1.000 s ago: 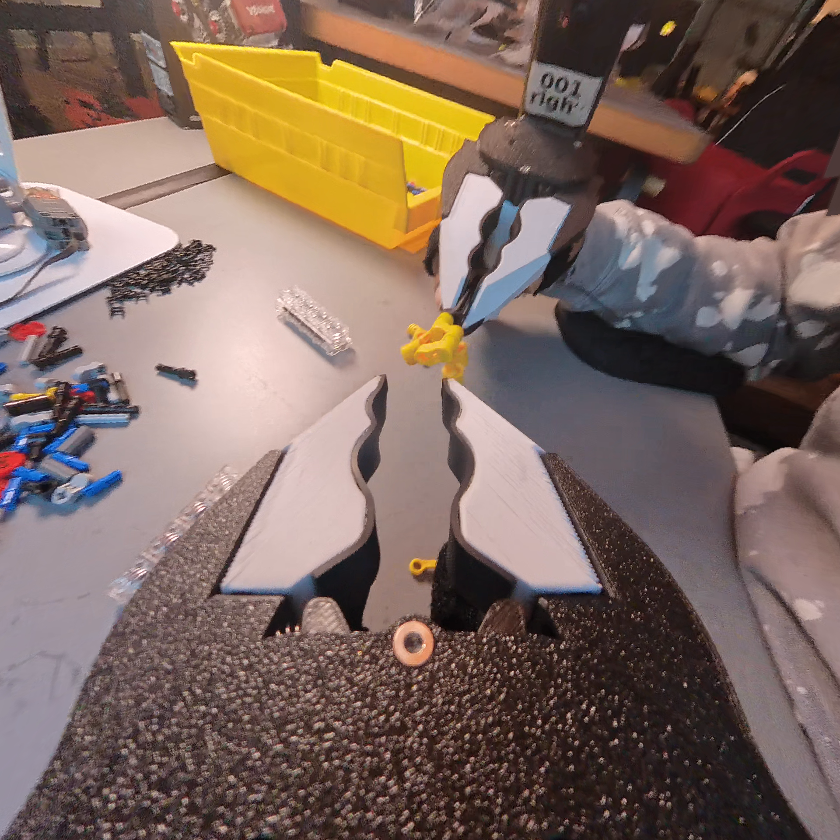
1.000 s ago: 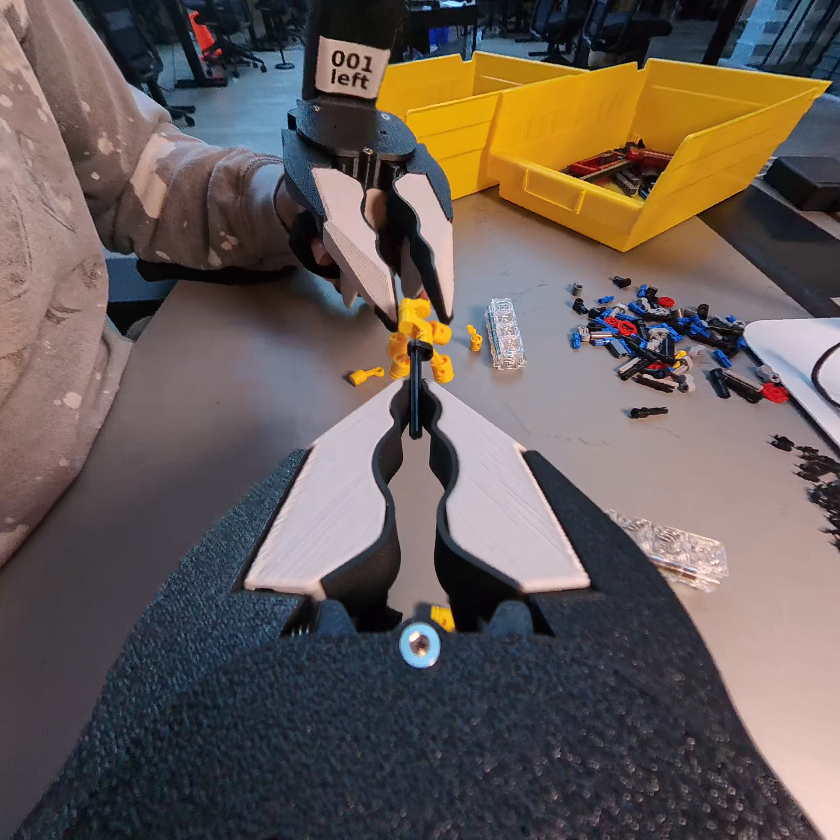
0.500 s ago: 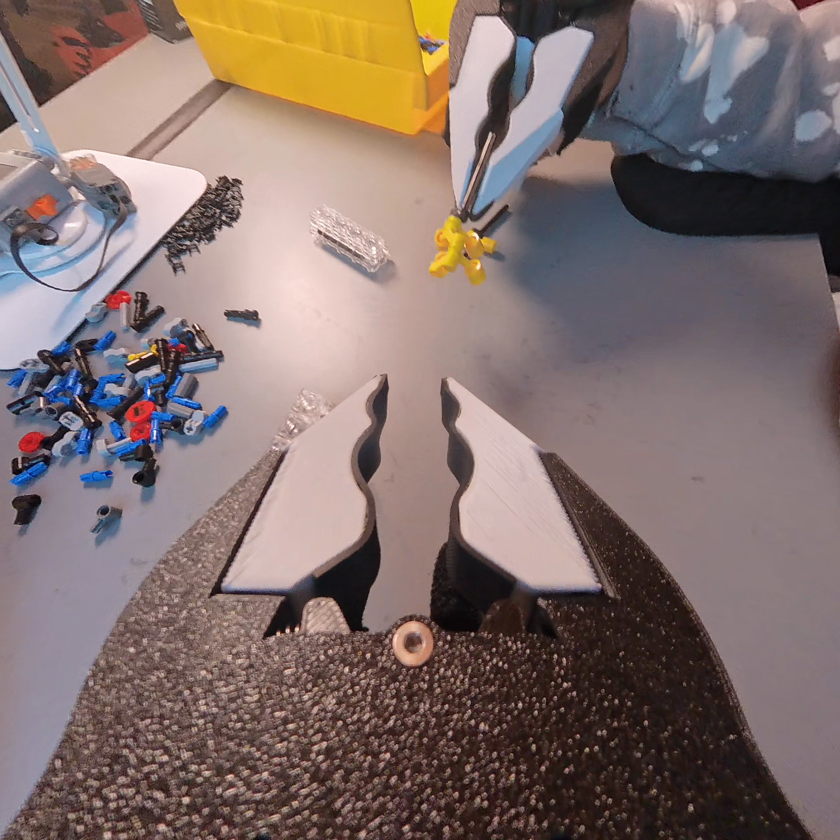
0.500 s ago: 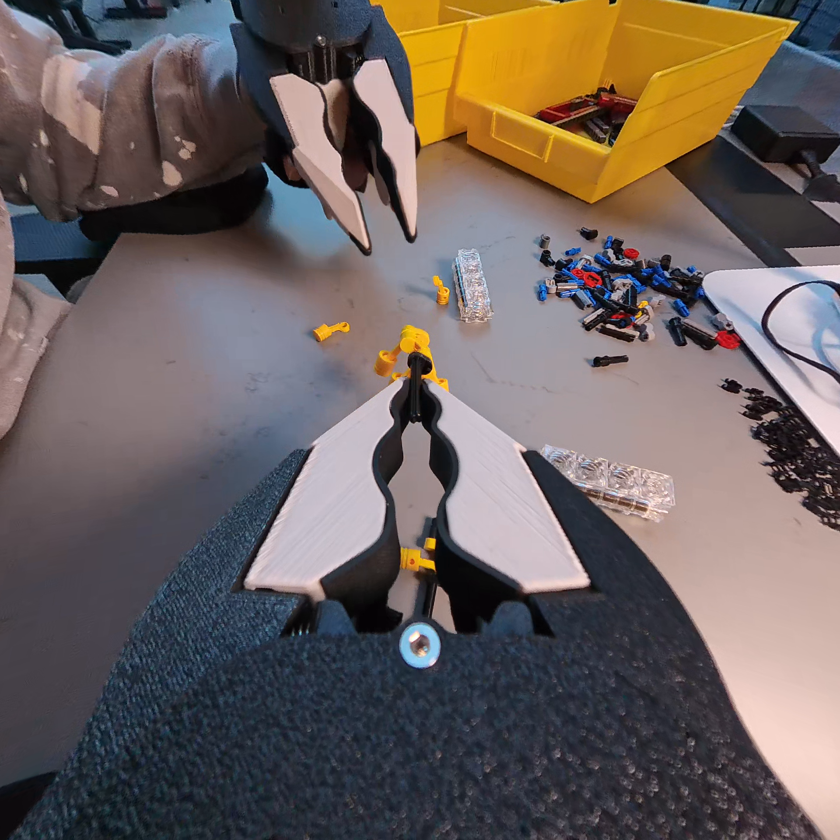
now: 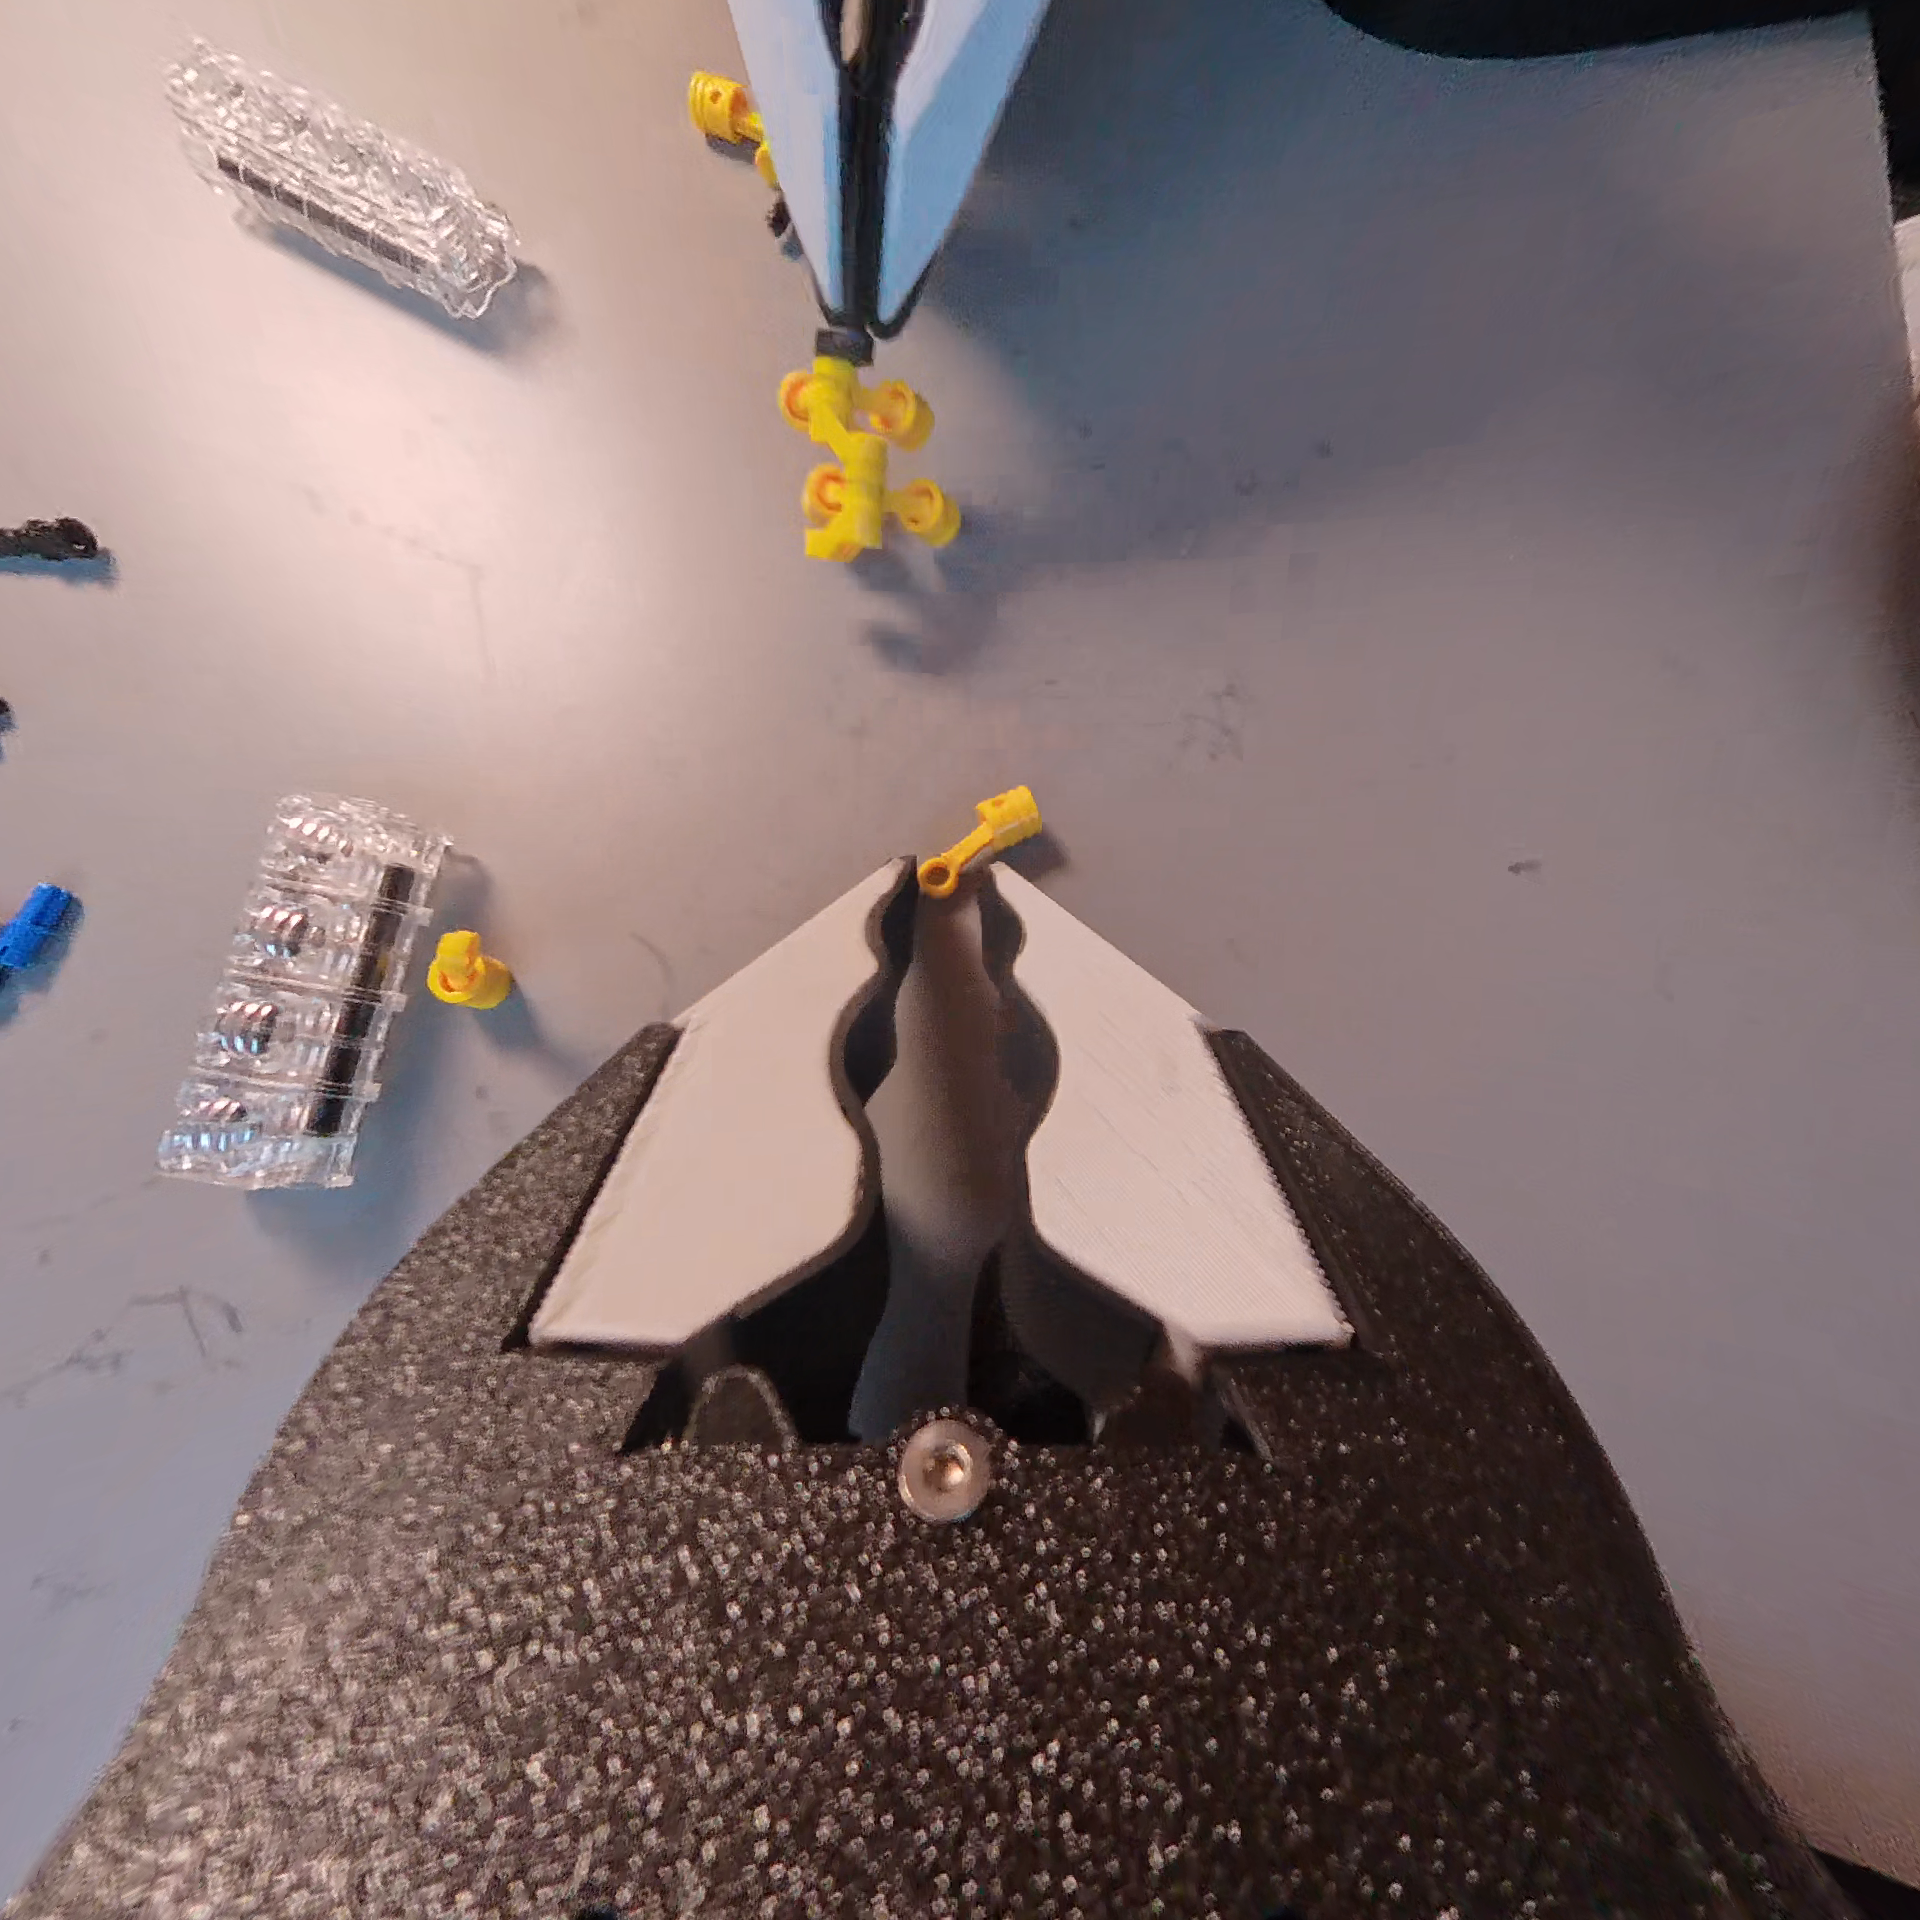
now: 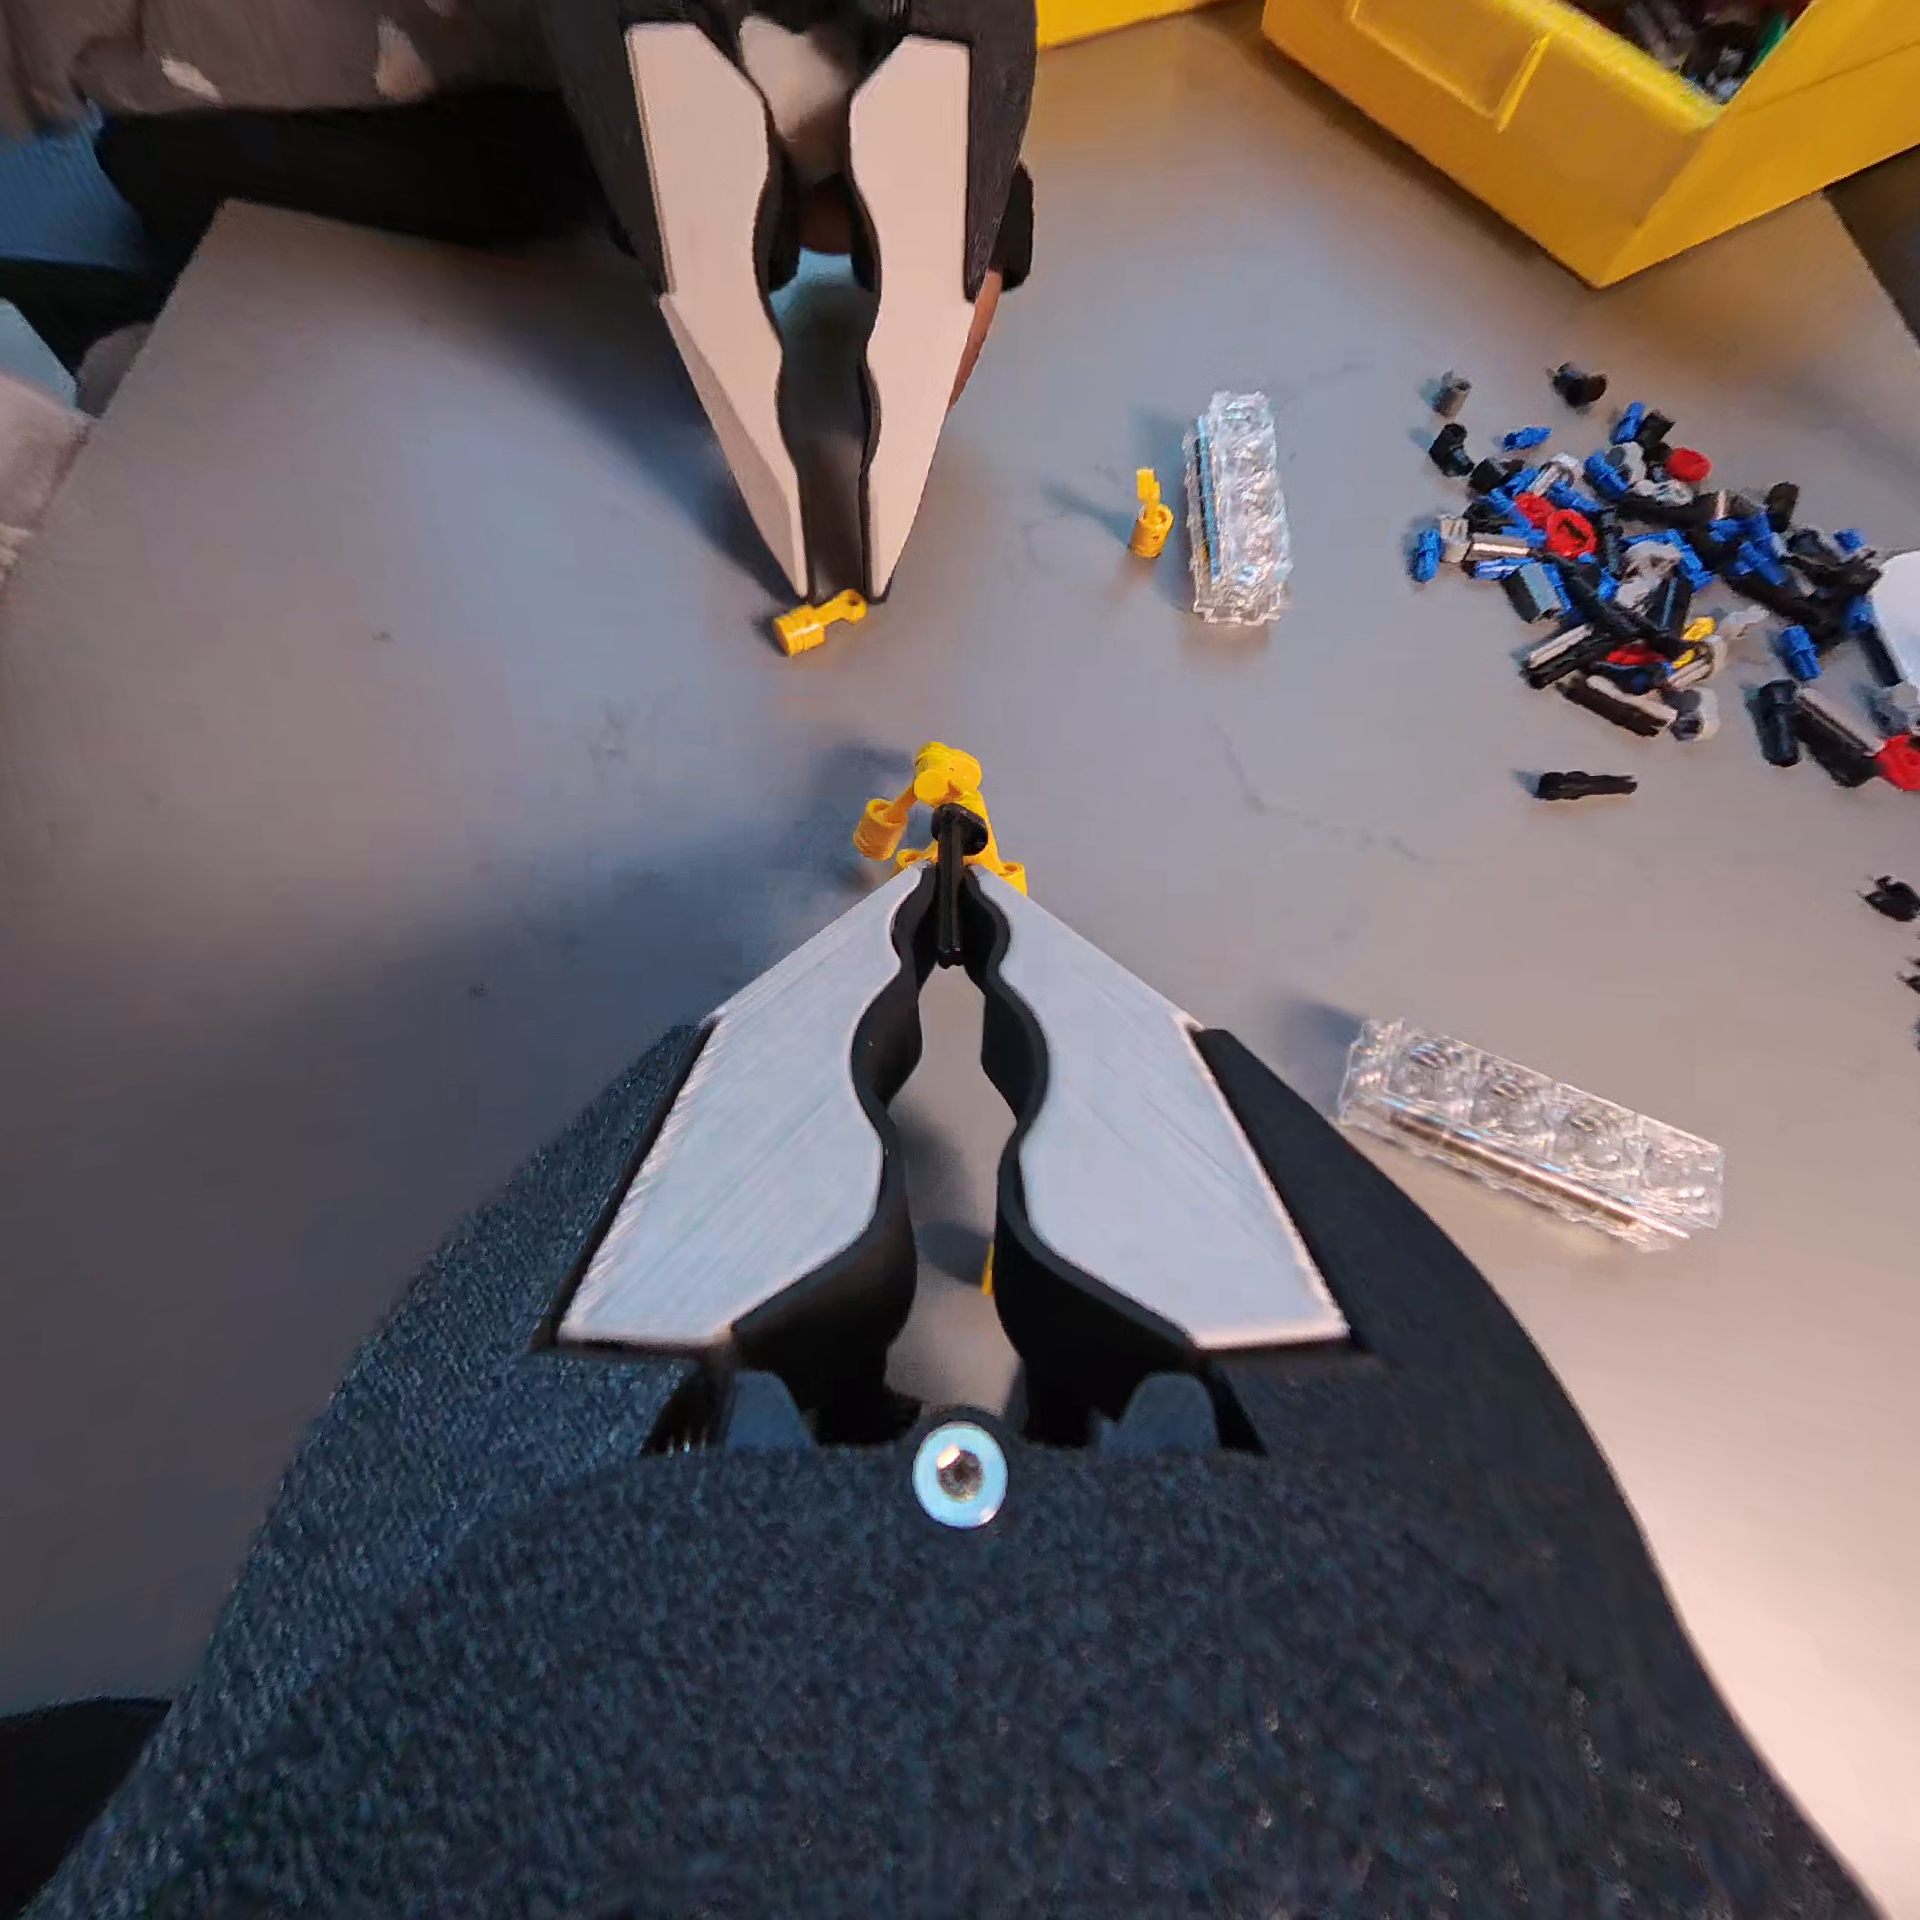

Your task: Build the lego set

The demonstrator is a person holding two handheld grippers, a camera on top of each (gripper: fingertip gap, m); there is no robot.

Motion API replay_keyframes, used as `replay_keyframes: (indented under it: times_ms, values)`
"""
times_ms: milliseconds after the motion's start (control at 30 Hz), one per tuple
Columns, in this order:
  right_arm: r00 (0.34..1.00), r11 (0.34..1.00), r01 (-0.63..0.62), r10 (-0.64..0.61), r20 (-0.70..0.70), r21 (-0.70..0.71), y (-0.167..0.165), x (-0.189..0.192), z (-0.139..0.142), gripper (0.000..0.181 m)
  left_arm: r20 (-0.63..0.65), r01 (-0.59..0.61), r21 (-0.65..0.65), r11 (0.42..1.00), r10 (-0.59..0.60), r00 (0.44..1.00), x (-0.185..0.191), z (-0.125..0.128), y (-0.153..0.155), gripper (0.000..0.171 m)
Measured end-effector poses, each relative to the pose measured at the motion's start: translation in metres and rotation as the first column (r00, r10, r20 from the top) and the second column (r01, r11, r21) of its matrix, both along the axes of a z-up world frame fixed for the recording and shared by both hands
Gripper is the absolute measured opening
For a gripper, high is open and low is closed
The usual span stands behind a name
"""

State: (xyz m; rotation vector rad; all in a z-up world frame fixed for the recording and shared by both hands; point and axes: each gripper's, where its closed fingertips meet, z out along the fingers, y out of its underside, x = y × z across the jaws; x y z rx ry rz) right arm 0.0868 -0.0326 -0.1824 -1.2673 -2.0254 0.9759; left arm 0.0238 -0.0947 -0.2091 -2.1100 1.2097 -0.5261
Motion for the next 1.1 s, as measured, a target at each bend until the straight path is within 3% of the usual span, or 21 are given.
replay_keyframes:
  times_ms: [233,600,967,1100]
  values:
    - [0.989,0.988,-0.008,-0.014,0.145,0.153,0.006,0.008,-0.028,0.002,-0.012,-0.058,0.038,0.998,0.059,0.998,-0.007,-0.002,0.013,0.0]
    - [0.988,0.986,-0.006,-0.02,0.156,0.169,0.006,0.01,-0.027,0.014,0.001,-0.077,0.043,0.996,0.077,0.997,-0.01,-0.001,0.017,0.006]
    - [0.992,0.987,0.032,-0.05,0.112,0.16,0.013,0.006,-0.018,0.004,-0.018,-0.081,0.059,0.995,0.082,0.996,-0.013,-0.001,0.018,0.007]
    - [0.99,0.977,0.096,-0.115,0.088,0.192,0.038,0.016,-0.007,0.004,-0.014,-0.081,0.061,0.995,0.082,0.997,-0.013,-0.001,0.018,0.007]
